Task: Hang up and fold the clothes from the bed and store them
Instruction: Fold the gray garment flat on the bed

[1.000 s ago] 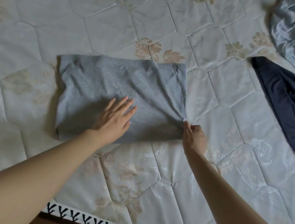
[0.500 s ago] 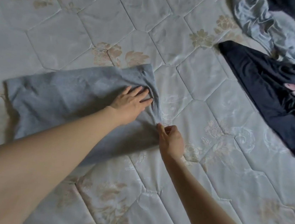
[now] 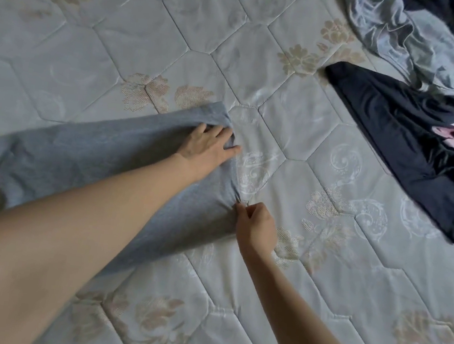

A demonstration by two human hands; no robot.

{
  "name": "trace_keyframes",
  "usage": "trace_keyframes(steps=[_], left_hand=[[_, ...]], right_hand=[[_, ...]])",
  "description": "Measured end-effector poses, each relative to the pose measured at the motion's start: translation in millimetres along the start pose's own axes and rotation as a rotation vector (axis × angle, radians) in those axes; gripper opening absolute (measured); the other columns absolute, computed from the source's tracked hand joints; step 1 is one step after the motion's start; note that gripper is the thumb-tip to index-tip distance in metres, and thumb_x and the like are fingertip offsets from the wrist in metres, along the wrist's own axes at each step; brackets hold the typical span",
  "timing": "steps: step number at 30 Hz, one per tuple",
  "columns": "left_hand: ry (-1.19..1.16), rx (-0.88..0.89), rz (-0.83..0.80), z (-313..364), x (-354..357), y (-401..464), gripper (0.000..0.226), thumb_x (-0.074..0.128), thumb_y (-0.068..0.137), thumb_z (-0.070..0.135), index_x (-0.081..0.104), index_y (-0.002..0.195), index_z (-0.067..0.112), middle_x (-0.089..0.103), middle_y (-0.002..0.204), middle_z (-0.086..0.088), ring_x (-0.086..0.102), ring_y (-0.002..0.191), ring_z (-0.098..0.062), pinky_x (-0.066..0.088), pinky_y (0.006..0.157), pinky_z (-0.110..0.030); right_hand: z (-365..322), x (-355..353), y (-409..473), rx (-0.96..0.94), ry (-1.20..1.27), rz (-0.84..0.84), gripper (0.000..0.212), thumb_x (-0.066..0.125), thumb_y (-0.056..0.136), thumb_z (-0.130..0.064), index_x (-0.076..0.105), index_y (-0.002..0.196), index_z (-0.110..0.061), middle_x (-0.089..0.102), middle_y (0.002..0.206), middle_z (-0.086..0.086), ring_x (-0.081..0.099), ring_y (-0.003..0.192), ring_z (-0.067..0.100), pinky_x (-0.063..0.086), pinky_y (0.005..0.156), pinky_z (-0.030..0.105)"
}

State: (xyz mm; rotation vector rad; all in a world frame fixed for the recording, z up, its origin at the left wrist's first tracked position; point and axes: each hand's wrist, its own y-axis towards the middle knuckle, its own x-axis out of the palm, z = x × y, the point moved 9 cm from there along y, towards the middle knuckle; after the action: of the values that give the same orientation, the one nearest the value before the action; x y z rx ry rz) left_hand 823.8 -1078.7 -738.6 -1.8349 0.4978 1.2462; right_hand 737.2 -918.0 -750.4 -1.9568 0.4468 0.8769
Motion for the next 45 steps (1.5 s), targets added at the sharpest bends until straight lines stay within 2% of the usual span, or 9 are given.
trace_keyframes(steps=[6, 11, 16, 19, 24, 29, 34, 38, 45], left_hand=[[0.131, 0.156, 0.069, -2.8, -21.7, 17.4, 0.045, 0.063, 0.091, 0.034, 0.047, 0.131, 0.018, 0.037, 0.141, -0.007, 0.034, 0.132, -0.026, 0.023, 0.113, -0.043], [0.086, 0.337, -0.225, -1.9, -19.2, 33.0, 0.072, 0.069, 0.064, 0.070, 0.056, 0.118, 0.023, 0.054, 0.120, 0.002, 0.042, 0.121, -0.020, 0.026, 0.105, -0.037], [0.222, 0.391, -0.293, -5.0, -18.0, 40.1, 0.044, 0.086, 0.060, 0.048, 0.061, 0.087, 0.025, 0.057, 0.105, 0.006, 0.048, 0.110, -0.016, 0.031, 0.102, -0.033], [0.191, 0.377, -0.231, -7.4, -22.1, 36.9, 0.009, 0.070, 0.077, 0.016, 0.065, 0.085, 0.017, 0.060, 0.100, 0.000, 0.055, 0.102, -0.018, 0.036, 0.090, -0.028], [0.169, 0.309, -0.228, -31.1, -34.6, 23.9, 0.021, 0.051, 0.085, -0.001, 0.062, 0.091, 0.016, 0.064, 0.104, -0.007, 0.061, 0.094, -0.028, 0.046, 0.076, -0.033], [0.152, 0.158, -0.158, -89.2, -57.6, 4.3, 0.028, 0.050, 0.088, -0.001, 0.064, 0.106, 0.017, 0.063, 0.116, -0.007, 0.062, 0.105, -0.031, 0.052, 0.083, -0.039], [0.052, -0.138, -0.107, -177.5, -96.6, -41.8, 0.024, 0.052, 0.086, 0.000, 0.063, 0.101, 0.016, 0.063, 0.115, -0.011, 0.061, 0.107, -0.033, 0.046, 0.078, -0.035], [-0.052, -0.403, 0.005, -255.5, -149.6, -80.3, 0.028, 0.048, 0.093, 0.010, 0.062, 0.117, 0.006, 0.059, 0.125, -0.020, 0.056, 0.116, -0.035, 0.042, 0.088, -0.035], [0.055, -0.518, 0.339, -332.9, -260.0, -155.7, 0.033, 0.057, 0.082, -0.001, 0.066, 0.111, 0.010, 0.062, 0.112, -0.011, 0.052, 0.114, -0.031, 0.040, 0.094, -0.036]], right_hand=[[-10.8, -3.9, -2.8, -0.042, -0.070, -0.021, 0.037, 0.055, 0.092, -0.054, 0.055, 0.092, -0.017, 0.062, 0.088, -0.002, 0.061, 0.090, 0.025, 0.038, 0.069, 0.033], [-22.3, 2.5, -3.0, -0.115, -0.205, -0.171, 0.043, 0.064, 0.083, -0.059, 0.058, 0.096, -0.017, 0.062, 0.091, 0.000, 0.061, 0.092, 0.026, 0.034, 0.066, 0.031], [-30.8, 7.5, 0.2, -0.117, -0.146, -0.285, 0.023, 0.067, 0.079, -0.037, 0.056, 0.078, -0.017, 0.057, 0.078, 0.001, 0.054, 0.078, 0.025, 0.029, 0.050, 0.027], [-38.3, 11.7, -1.2, -0.120, -0.120, -0.307, 0.021, 0.066, 0.077, -0.032, 0.057, 0.083, -0.015, 0.058, 0.083, 0.003, 0.053, 0.079, 0.025, 0.034, 0.058, 0.029], [-51.7, 19.5, 6.0, -0.131, -0.143, -0.367, 0.026, 0.065, 0.078, -0.021, 0.061, 0.099, -0.006, 0.067, 0.102, 0.012, 0.063, 0.096, 0.032, 0.041, 0.068, 0.028], [-113.2, -10.7, 4.9, -0.261, -0.183, -0.339, 0.005, 0.061, 0.078, -0.013, 0.058, 0.076, -0.011, 0.059, 0.078, 0.005, 0.057, 0.076, 0.025, 0.035, 0.052, 0.025], [-212.5, -53.1, -13.2, -0.497, -0.290, -0.208, 0.026, 0.059, 0.081, -0.015, 0.041, 0.062, -0.018, 0.046, 0.066, -0.002, 0.046, 0.062, 0.018, 0.026, 0.047, 0.025], [-310.9, -90.1, -37.2, -0.704, -0.458, -0.060, 0.003, 0.057, 0.082, -0.019, 0.055, 0.084, -0.019, 0.053, 0.083, 0.000, 0.055, 0.082, 0.026, 0.029, 0.051, 0.023], [-441.3, -183.3, -104.5, -0.936, -0.571, 0.295, 0.024, 0.054, 0.086, -0.020, 0.063, 0.109, -0.018, 0.063, 0.105, 0.007, 0.061, 0.103, 0.029, 0.035, 0.073, 0.028]])
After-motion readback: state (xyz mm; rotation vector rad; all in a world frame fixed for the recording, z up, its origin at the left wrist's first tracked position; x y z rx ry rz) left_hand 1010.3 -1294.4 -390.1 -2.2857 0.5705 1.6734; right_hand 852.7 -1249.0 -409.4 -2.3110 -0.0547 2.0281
